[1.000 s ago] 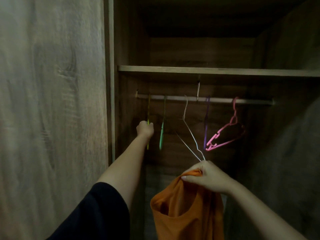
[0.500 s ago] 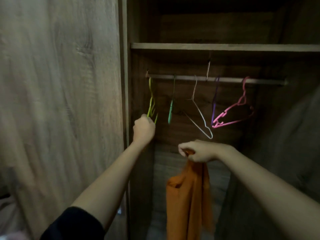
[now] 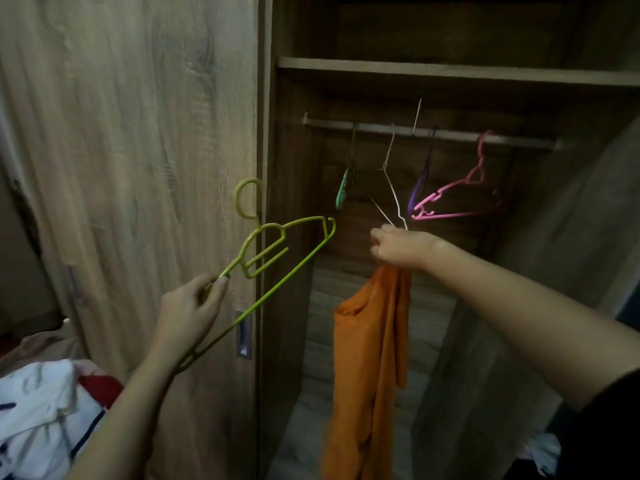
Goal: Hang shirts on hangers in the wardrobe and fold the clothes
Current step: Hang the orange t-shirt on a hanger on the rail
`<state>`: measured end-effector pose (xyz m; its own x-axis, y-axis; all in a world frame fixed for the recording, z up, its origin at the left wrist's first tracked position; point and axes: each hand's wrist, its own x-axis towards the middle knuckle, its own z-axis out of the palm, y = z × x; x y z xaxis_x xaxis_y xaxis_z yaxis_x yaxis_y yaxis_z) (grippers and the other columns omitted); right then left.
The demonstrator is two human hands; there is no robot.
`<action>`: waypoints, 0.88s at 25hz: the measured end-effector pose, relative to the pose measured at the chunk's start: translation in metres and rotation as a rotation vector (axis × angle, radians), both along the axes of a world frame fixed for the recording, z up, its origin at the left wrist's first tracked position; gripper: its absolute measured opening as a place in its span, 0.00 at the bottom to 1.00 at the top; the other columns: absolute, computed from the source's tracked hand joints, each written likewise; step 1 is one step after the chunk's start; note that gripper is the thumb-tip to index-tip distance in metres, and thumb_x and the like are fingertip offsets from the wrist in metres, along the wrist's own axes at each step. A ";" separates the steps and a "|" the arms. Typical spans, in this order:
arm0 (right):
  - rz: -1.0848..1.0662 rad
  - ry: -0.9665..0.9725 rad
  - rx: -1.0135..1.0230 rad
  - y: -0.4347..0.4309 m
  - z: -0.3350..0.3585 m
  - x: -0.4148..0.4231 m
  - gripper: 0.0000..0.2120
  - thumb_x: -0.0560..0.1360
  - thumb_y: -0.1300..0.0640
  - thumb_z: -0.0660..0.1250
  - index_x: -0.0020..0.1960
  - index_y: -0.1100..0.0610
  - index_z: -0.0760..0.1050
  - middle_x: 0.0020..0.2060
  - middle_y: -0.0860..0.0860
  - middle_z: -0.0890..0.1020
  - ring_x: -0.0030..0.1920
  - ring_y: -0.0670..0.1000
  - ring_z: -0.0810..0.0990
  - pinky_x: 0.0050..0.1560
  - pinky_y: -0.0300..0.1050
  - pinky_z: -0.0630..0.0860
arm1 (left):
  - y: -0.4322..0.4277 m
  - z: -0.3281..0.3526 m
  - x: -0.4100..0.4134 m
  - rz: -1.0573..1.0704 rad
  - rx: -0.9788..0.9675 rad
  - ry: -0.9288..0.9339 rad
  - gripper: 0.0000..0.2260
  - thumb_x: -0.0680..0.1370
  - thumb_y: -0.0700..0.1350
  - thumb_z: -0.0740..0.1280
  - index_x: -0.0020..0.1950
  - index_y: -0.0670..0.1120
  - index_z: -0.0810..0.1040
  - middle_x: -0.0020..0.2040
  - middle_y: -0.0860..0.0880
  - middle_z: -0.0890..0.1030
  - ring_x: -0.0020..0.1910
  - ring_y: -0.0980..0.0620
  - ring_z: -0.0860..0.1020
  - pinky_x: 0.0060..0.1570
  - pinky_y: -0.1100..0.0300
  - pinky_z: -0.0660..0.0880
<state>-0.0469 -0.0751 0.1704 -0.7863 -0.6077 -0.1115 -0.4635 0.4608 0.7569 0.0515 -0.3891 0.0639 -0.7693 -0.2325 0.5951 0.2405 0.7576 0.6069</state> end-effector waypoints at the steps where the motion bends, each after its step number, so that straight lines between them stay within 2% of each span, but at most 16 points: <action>1: 0.017 0.000 0.013 0.005 0.003 0.006 0.13 0.79 0.61 0.54 0.60 0.57 0.72 0.59 0.59 0.68 0.58 0.60 0.70 0.52 0.48 0.69 | -0.009 -0.002 0.005 -0.032 0.021 -0.006 0.08 0.78 0.46 0.65 0.49 0.45 0.83 0.39 0.47 0.82 0.40 0.49 0.79 0.37 0.64 0.67; 2: 0.029 -0.007 0.034 0.008 0.006 0.012 0.13 0.79 0.60 0.55 0.60 0.55 0.72 0.59 0.59 0.68 0.58 0.60 0.70 0.51 0.48 0.69 | -0.016 -0.003 0.009 -0.082 0.044 -0.018 0.07 0.78 0.46 0.66 0.48 0.47 0.83 0.40 0.47 0.83 0.41 0.51 0.80 0.39 0.67 0.68; 4: 0.017 0.044 0.120 0.011 0.011 0.020 0.14 0.79 0.62 0.54 0.60 0.57 0.74 0.60 0.58 0.72 0.58 0.58 0.73 0.56 0.48 0.68 | -0.026 -0.004 0.015 -0.170 0.057 -0.046 0.06 0.77 0.46 0.66 0.47 0.50 0.83 0.41 0.48 0.84 0.41 0.59 0.79 0.37 0.75 0.67; 6: -0.054 0.092 0.157 0.015 0.010 0.027 0.15 0.79 0.65 0.52 0.60 0.62 0.74 0.60 0.58 0.75 0.58 0.58 0.76 0.60 0.48 0.66 | -0.030 -0.003 0.022 -0.225 0.076 -0.056 0.06 0.77 0.45 0.66 0.46 0.50 0.83 0.42 0.49 0.85 0.41 0.69 0.77 0.38 0.78 0.66; 8: -0.102 0.111 0.102 0.019 0.008 0.030 0.15 0.78 0.66 0.53 0.60 0.63 0.73 0.62 0.58 0.73 0.58 0.59 0.76 0.62 0.50 0.68 | -0.033 -0.002 0.029 -0.268 0.106 -0.043 0.06 0.76 0.43 0.67 0.45 0.49 0.83 0.38 0.57 0.85 0.38 0.73 0.76 0.37 0.79 0.66; 11: -0.183 0.075 -0.144 0.028 0.005 0.031 0.16 0.77 0.67 0.55 0.64 0.64 0.70 0.68 0.57 0.65 0.58 0.60 0.74 0.61 0.50 0.69 | -0.038 -0.001 0.035 -0.314 0.116 -0.049 0.07 0.76 0.40 0.67 0.44 0.50 0.83 0.31 0.68 0.80 0.32 0.73 0.74 0.34 0.81 0.66; 13: -0.260 -0.033 -0.427 0.032 0.003 0.034 0.22 0.73 0.67 0.60 0.67 0.62 0.66 0.71 0.54 0.62 0.61 0.60 0.72 0.63 0.47 0.69 | -0.040 0.001 0.034 -0.355 0.095 -0.046 0.11 0.75 0.42 0.68 0.41 0.58 0.84 0.32 0.69 0.80 0.34 0.74 0.76 0.35 0.80 0.68; 14: -0.301 -0.108 -0.554 0.032 0.002 0.036 0.27 0.71 0.66 0.63 0.69 0.61 0.64 0.71 0.53 0.60 0.64 0.58 0.69 0.63 0.46 0.70 | -0.038 0.005 0.035 -0.372 0.069 -0.031 0.11 0.75 0.47 0.69 0.38 0.64 0.83 0.34 0.71 0.80 0.37 0.75 0.76 0.38 0.79 0.69; 16: -0.331 -0.253 -0.707 0.027 0.002 0.043 0.32 0.69 0.66 0.66 0.71 0.58 0.61 0.71 0.51 0.58 0.67 0.56 0.65 0.62 0.42 0.69 | -0.029 0.011 0.033 -0.420 0.035 -0.005 0.05 0.72 0.60 0.67 0.39 0.73 0.79 0.38 0.71 0.81 0.42 0.73 0.78 0.41 0.76 0.71; 17: -0.318 -0.291 -0.723 0.022 0.002 0.046 0.33 0.68 0.66 0.66 0.71 0.57 0.61 0.71 0.50 0.58 0.68 0.56 0.64 0.62 0.43 0.69 | -0.023 0.012 0.029 -0.455 0.011 0.013 0.03 0.71 0.64 0.66 0.40 0.72 0.79 0.39 0.68 0.82 0.43 0.70 0.79 0.40 0.74 0.72; 19: -0.257 -0.317 -0.691 0.005 0.002 0.052 0.34 0.66 0.65 0.66 0.71 0.55 0.61 0.71 0.50 0.58 0.66 0.57 0.63 0.65 0.47 0.66 | -0.004 0.015 0.020 -0.514 -0.030 0.020 0.05 0.73 0.61 0.66 0.42 0.65 0.80 0.38 0.58 0.84 0.42 0.63 0.80 0.38 0.72 0.73; 20: -0.219 -0.343 -0.692 -0.005 0.002 0.056 0.34 0.66 0.65 0.65 0.71 0.55 0.61 0.71 0.50 0.58 0.66 0.57 0.63 0.65 0.48 0.65 | 0.004 0.017 0.014 -0.560 -0.042 0.002 0.08 0.73 0.63 0.64 0.44 0.62 0.79 0.37 0.57 0.84 0.41 0.62 0.80 0.36 0.73 0.73; 22: -0.164 -0.428 -0.761 -0.022 0.004 0.064 0.34 0.67 0.66 0.65 0.71 0.54 0.61 0.72 0.48 0.58 0.67 0.55 0.62 0.65 0.47 0.64 | 0.018 0.019 0.007 -0.638 -0.032 0.006 0.16 0.70 0.70 0.61 0.47 0.61 0.78 0.39 0.65 0.82 0.41 0.65 0.80 0.37 0.76 0.72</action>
<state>0.0174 -0.0969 0.1748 -0.8535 -0.5203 -0.0275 -0.5204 0.8539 -0.0050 0.0585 -0.3708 0.0831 -0.7473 0.2881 0.5988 0.6535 0.4821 0.5836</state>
